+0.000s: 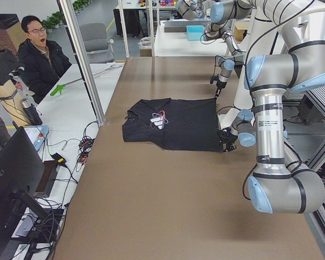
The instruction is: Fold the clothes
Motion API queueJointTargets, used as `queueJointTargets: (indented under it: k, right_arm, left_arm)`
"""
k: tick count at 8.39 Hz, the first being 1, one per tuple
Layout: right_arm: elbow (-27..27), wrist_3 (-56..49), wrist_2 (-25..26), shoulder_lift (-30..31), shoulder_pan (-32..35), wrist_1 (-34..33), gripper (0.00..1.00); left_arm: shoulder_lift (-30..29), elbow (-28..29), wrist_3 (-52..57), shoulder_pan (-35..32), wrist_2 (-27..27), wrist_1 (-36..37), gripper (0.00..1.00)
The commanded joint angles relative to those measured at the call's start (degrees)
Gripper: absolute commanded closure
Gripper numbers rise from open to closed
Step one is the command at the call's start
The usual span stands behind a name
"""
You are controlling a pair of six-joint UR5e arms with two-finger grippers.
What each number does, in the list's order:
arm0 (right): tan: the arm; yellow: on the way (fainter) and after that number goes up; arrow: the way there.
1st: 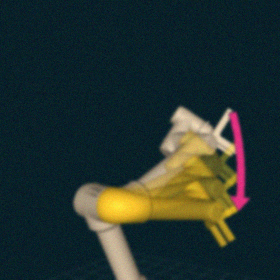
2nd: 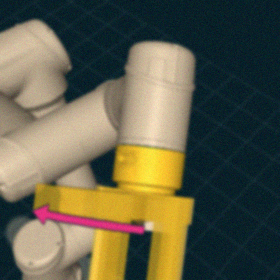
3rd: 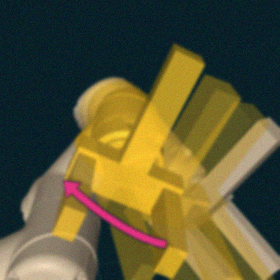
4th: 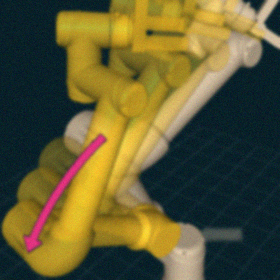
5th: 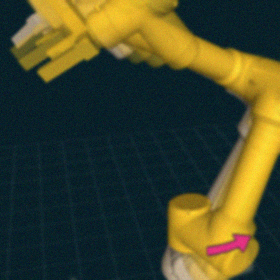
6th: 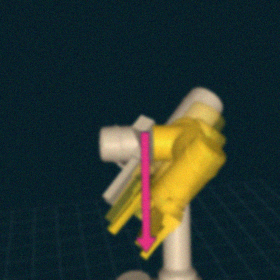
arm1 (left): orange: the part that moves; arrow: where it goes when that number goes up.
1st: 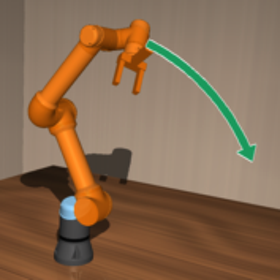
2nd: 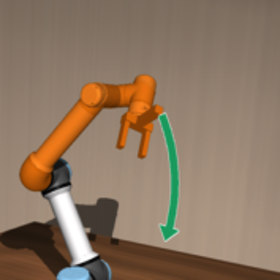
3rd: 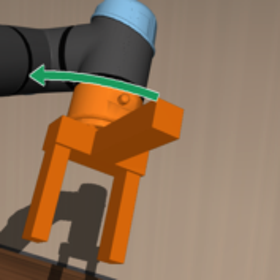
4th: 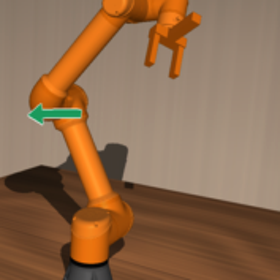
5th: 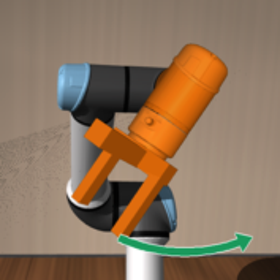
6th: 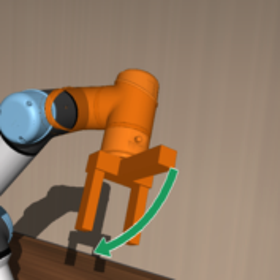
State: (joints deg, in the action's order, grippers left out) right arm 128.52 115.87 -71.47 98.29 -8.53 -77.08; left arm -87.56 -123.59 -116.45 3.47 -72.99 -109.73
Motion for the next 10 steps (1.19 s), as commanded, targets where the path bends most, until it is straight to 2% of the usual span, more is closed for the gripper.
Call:
queueJointTargets:
  k: [1, 3, 4, 7, 8, 10]
  right_arm:
    - [-0.11, 0.05, 0.01, 0.06, 0.0, 0.0, 1.0]
    - [-0.2, 0.05, 0.01, 0.15, 0.0, 0.0, 1.0]
    - [-0.2, -0.03, 0.01, 0.15, 0.0, 0.0, 1.0]
    - [-0.2, -0.03, 0.1, 0.15, 0.0, 0.0, 1.0]
    - [-0.2, -0.03, 0.1, 0.15, 0.0, 0.0, 1.0]
    - [-0.11, -0.03, 0.19, 0.24, 0.0, 0.0, 1.0]
  left_arm:
    - [0.11, 0.81, -0.79, 1.1, 1.01, -0.13, 0.45]
    - [-0.33, 1.34, -0.79, 1.1, 1.01, -0.13, 0.5]
    - [-0.42, 1.43, -0.79, 1.1, 0.92, -0.05, 0.56]
    - [-0.5, 1.51, -0.79, 1.1, 0.83, -0.22, 0.62]
    - [-0.42, 1.6, -0.79, 1.01, 0.74, -0.22, 0.7]
    - [-0.33, 1.6, -0.79, 0.92, 0.39, -0.22, 0.94]
